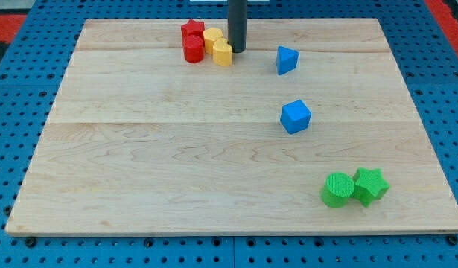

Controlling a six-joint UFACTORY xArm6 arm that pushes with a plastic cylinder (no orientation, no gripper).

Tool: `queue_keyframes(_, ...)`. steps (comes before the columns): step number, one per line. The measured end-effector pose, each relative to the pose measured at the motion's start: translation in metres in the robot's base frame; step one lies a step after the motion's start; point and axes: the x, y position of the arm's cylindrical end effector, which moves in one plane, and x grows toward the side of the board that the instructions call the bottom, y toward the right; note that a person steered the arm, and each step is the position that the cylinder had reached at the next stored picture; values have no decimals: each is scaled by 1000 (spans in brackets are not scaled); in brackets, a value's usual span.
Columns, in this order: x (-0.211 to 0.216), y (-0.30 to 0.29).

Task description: Move your arm closer to the blue triangle

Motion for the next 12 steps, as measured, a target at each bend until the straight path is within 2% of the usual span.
queue_keyframes(2,-1,4)
queue_keyframes(4,-18,35)
queue_keyframes(9,-36,45)
queue_keyframes(12,-36,108)
